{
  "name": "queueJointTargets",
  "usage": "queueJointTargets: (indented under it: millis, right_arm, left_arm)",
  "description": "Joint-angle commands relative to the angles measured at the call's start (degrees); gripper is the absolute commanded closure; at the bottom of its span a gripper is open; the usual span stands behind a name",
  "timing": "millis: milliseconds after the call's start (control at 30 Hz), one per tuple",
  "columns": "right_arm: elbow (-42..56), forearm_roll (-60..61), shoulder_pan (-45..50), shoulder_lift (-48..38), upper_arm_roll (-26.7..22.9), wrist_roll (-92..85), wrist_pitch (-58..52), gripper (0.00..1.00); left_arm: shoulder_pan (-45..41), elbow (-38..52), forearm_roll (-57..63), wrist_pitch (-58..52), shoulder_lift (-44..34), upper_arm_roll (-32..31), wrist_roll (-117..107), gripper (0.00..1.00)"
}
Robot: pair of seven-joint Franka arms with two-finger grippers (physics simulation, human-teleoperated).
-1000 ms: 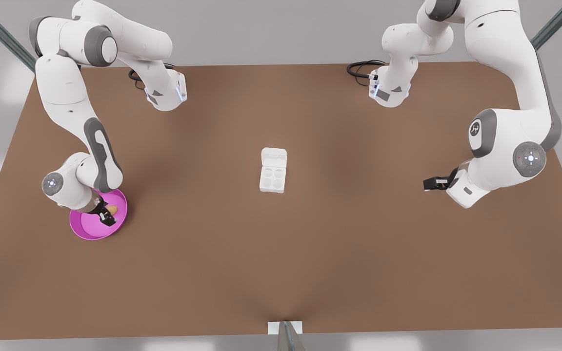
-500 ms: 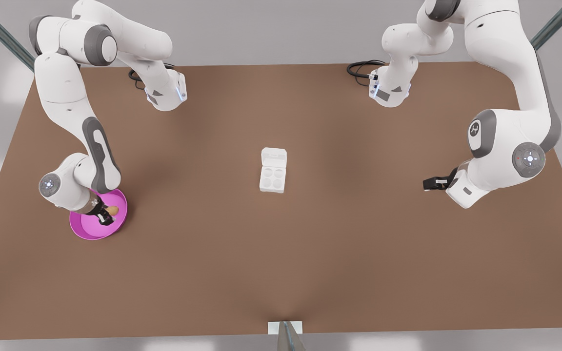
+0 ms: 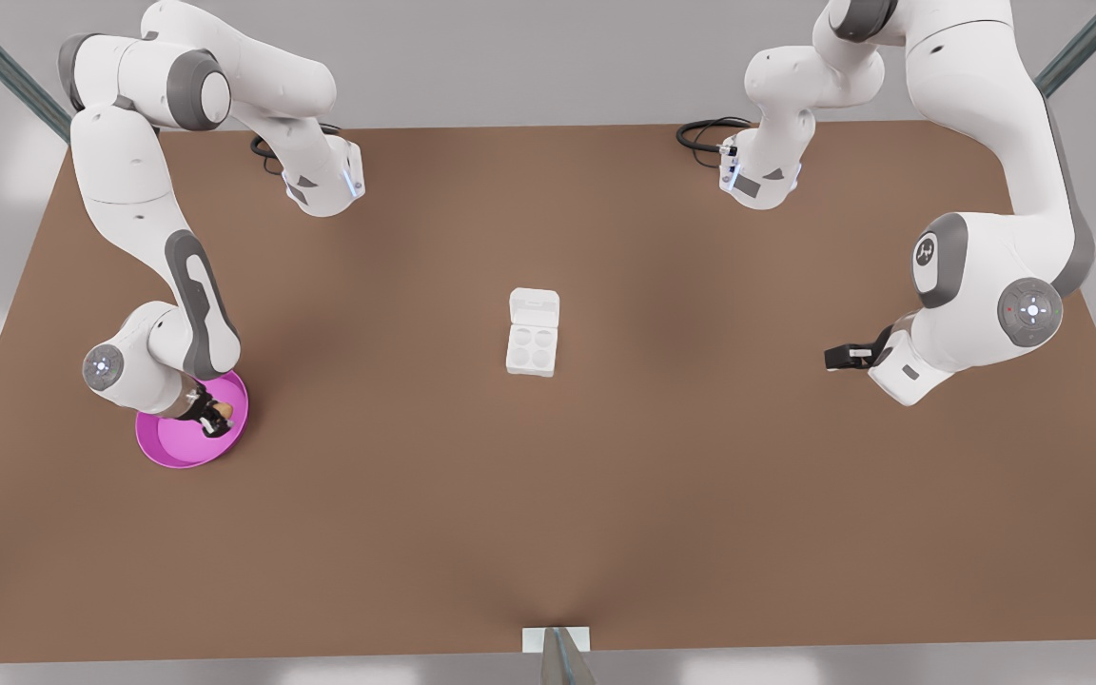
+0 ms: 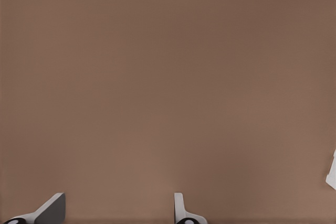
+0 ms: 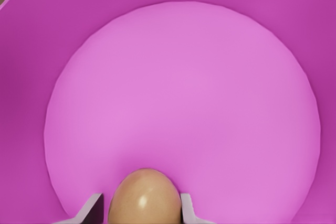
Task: Pack egg into the box and close the box lid
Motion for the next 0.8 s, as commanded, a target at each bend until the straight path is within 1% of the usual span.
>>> queueJointTargets:
  millis: [0, 233, 300, 367, 767]
  right_arm:
    - [0.0, 0.1, 0.0, 0.0, 0.0, -0.5, -0.5, 0.36]
    - [0.5, 0.1, -0.1, 0.3, -0.1, -0.5, -0.7, 0.37]
    - [1.5, 0.1, -0.3, 0.3, -0.1, -0.5, -2.3, 0.37]
    - [1.9, 0.1, -0.4, 0.4, -0.1, -1.2, -2.8, 0.4]
    - [1.9, 0.1, 0.0, 1.1, 0.0, -1.1, -2.8, 0.43]
  left_arm:
    - [0.0, 0.0, 0.0, -0.1, -0.1, 0.0, -0.1, 0.0]
    - [0.0, 0.1, 0.0, -0.2, -0.1, 0.0, -0.2, 0.0]
    - [-0.1, 0.1, 0.0, -0.2, -0.1, 0.0, -0.1, 0.0]
    - [-0.1, 0.1, 0.0, -0.2, -0.1, 0.0, -0.1, 0.0]
    - [-0.1, 0.2, 0.0, -0.2, 0.2, 0.0, -0.1, 0.0]
